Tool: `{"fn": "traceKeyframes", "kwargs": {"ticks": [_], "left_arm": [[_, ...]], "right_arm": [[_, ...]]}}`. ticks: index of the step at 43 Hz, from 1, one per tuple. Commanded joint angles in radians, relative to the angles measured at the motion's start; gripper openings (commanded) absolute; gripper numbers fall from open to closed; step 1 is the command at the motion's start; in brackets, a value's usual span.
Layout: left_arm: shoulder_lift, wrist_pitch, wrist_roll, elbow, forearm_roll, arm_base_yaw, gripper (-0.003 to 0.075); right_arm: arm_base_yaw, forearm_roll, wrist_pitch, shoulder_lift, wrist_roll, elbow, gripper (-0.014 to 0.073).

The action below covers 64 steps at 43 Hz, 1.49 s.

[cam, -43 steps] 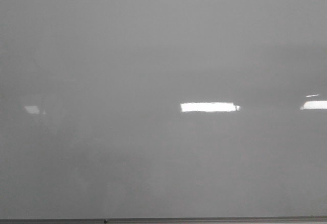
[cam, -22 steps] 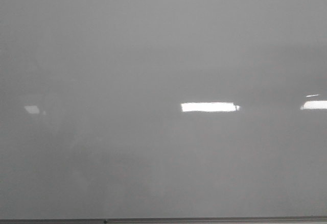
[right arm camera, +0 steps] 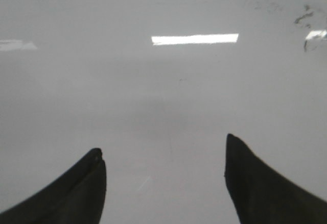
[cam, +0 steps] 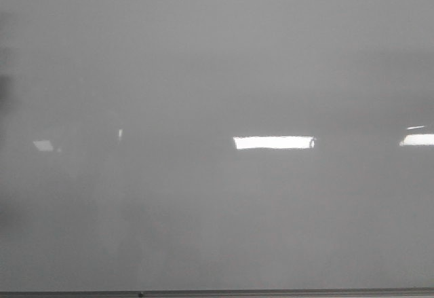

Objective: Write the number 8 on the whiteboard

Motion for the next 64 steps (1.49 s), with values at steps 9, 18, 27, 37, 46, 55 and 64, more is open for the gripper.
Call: {"fn": "traceKeyframes", "kwargs": {"ticks": [9, 18, 27, 37, 46, 55, 64], "left_arm": [[-0.050, 0.128, 0.232, -0.094, -0.010, -0.276, -0.0021], [-0.062, 0.136, 0.271, -0.128, -0.010, -0.492, -0.0020], [-0.062, 0.134, 0.287, -0.153, -0.010, -0.633, -0.0021], [-0.062, 0.146, 0.287, -0.197, -0.010, -0.682, -0.0020], [-0.062, 0.146, 0.287, -0.201, -0.010, -0.682, -0.0021], [-0.062, 0.144, 0.287, -0.201, -0.010, -0.682, -0.0021], [-0.062, 0.134, 0.287, -0.201, -0.010, -0.682, -0.0021]], "right_arm": [[0.160, 0.050, 0.188, 0.248, -0.208, -0.233, 0.0519], [0.355, 0.194, 0.350, 0.420, -0.483, -0.401, 0.0519], [0.524, 0.397, 0.457, 0.588, -0.690, -0.522, 0.0519], [0.633, 0.446, 0.484, 0.776, -0.772, -0.663, 0.0519], [0.687, 0.444, 0.471, 0.886, -0.803, -0.778, 0.0519], [0.687, 0.445, 0.481, 0.971, -0.810, -0.843, 0.0519], [0.687, 0.445, 0.493, 1.028, -0.811, -0.862, 0.0517]]}}
